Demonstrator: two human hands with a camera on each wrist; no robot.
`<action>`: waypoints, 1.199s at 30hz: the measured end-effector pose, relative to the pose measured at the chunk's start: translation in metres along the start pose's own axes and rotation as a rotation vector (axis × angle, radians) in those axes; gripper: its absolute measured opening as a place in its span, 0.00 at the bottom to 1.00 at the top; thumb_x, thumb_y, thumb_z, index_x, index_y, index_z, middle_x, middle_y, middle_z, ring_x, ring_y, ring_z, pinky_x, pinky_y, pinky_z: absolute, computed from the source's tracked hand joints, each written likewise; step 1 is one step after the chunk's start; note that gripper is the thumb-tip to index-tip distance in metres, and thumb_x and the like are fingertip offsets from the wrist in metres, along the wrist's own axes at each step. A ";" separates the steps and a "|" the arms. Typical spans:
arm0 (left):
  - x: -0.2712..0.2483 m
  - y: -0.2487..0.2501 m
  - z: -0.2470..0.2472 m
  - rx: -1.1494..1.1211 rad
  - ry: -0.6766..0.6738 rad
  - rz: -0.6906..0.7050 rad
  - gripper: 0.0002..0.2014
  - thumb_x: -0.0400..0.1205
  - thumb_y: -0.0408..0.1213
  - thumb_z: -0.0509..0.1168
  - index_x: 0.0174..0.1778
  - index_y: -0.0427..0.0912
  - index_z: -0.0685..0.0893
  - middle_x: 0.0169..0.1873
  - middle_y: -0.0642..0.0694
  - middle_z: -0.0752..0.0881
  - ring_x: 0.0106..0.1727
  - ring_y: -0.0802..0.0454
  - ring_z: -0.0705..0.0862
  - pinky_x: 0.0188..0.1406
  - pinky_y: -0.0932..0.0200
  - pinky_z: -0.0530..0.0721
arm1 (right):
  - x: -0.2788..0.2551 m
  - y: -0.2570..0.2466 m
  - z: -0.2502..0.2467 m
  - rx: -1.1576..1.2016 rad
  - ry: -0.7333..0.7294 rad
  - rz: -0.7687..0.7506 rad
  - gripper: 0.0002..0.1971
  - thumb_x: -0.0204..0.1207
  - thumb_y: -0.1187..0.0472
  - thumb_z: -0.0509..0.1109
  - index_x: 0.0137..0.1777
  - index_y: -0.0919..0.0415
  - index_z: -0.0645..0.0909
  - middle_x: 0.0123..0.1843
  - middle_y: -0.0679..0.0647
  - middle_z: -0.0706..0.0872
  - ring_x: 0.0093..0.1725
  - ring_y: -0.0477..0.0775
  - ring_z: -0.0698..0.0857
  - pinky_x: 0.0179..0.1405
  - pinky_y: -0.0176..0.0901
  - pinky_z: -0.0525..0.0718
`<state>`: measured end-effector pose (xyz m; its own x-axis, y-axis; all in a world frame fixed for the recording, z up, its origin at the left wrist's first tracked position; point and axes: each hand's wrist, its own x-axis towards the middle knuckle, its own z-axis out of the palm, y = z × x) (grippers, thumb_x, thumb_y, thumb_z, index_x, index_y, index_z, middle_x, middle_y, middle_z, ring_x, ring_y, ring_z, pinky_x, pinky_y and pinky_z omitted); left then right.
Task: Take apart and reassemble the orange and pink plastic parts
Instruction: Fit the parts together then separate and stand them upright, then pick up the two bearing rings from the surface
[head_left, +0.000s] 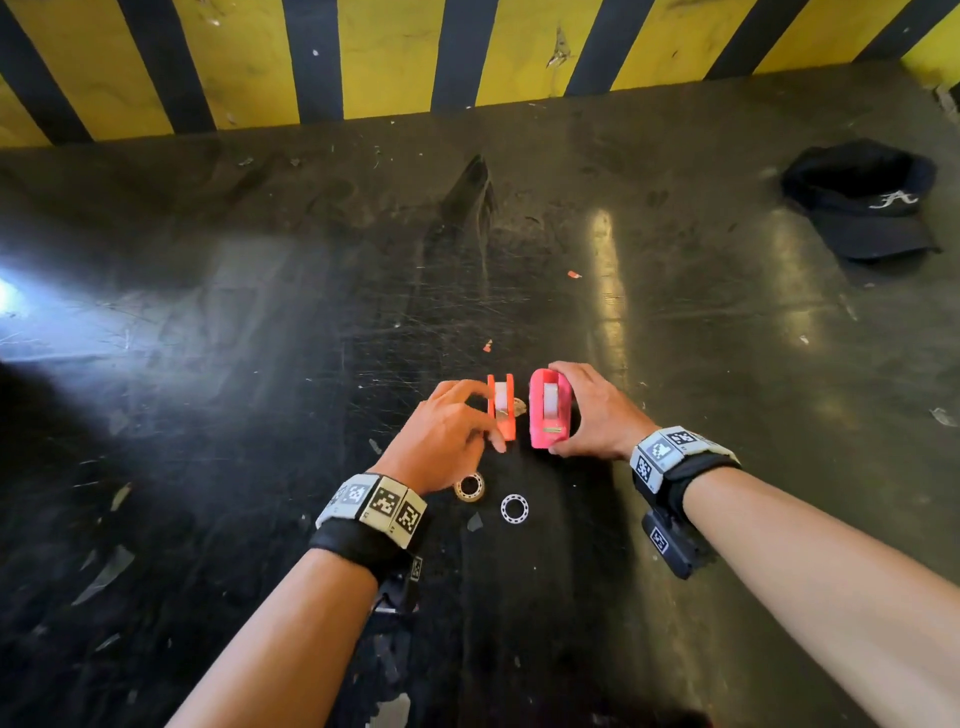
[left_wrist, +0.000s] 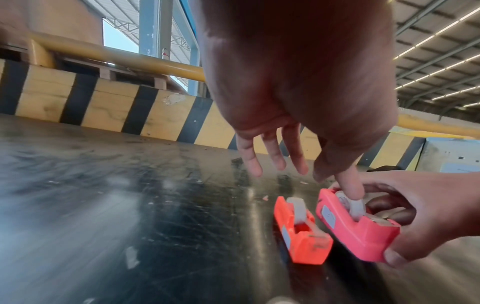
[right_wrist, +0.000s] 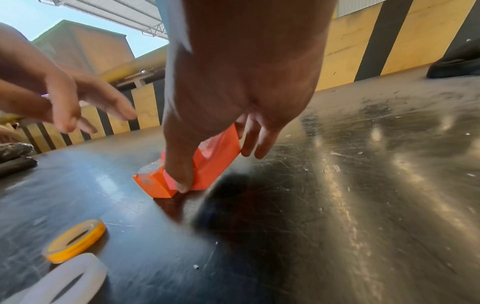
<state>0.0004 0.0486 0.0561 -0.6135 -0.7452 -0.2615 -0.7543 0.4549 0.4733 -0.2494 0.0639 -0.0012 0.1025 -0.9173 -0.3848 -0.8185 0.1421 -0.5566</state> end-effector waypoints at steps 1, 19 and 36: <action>-0.001 -0.007 0.003 -0.006 -0.020 -0.033 0.18 0.83 0.30 0.64 0.50 0.59 0.93 0.76 0.51 0.78 0.80 0.46 0.72 0.77 0.39 0.77 | 0.004 0.002 0.002 -0.029 0.001 -0.001 0.61 0.57 0.53 0.92 0.88 0.53 0.61 0.87 0.52 0.68 0.80 0.60 0.77 0.76 0.54 0.80; -0.015 -0.034 0.052 0.078 -0.275 -0.222 0.40 0.72 0.46 0.82 0.80 0.53 0.72 0.73 0.45 0.78 0.72 0.43 0.82 0.72 0.44 0.83 | -0.032 -0.046 0.039 -0.246 -0.086 -0.384 0.17 0.73 0.46 0.80 0.58 0.51 0.83 0.56 0.47 0.82 0.50 0.51 0.81 0.48 0.49 0.85; -0.035 -0.060 0.039 -0.004 -0.010 -0.300 0.21 0.78 0.46 0.74 0.67 0.51 0.83 0.59 0.44 0.86 0.59 0.41 0.88 0.60 0.40 0.88 | -0.021 -0.081 0.057 -0.275 -0.269 -0.341 0.13 0.76 0.57 0.80 0.59 0.55 0.84 0.55 0.51 0.82 0.53 0.59 0.86 0.51 0.55 0.89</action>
<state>0.0584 0.0665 0.0040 -0.3659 -0.8410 -0.3985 -0.9012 0.2134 0.3773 -0.1527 0.0927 0.0094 0.5020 -0.7610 -0.4109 -0.8279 -0.2854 -0.4829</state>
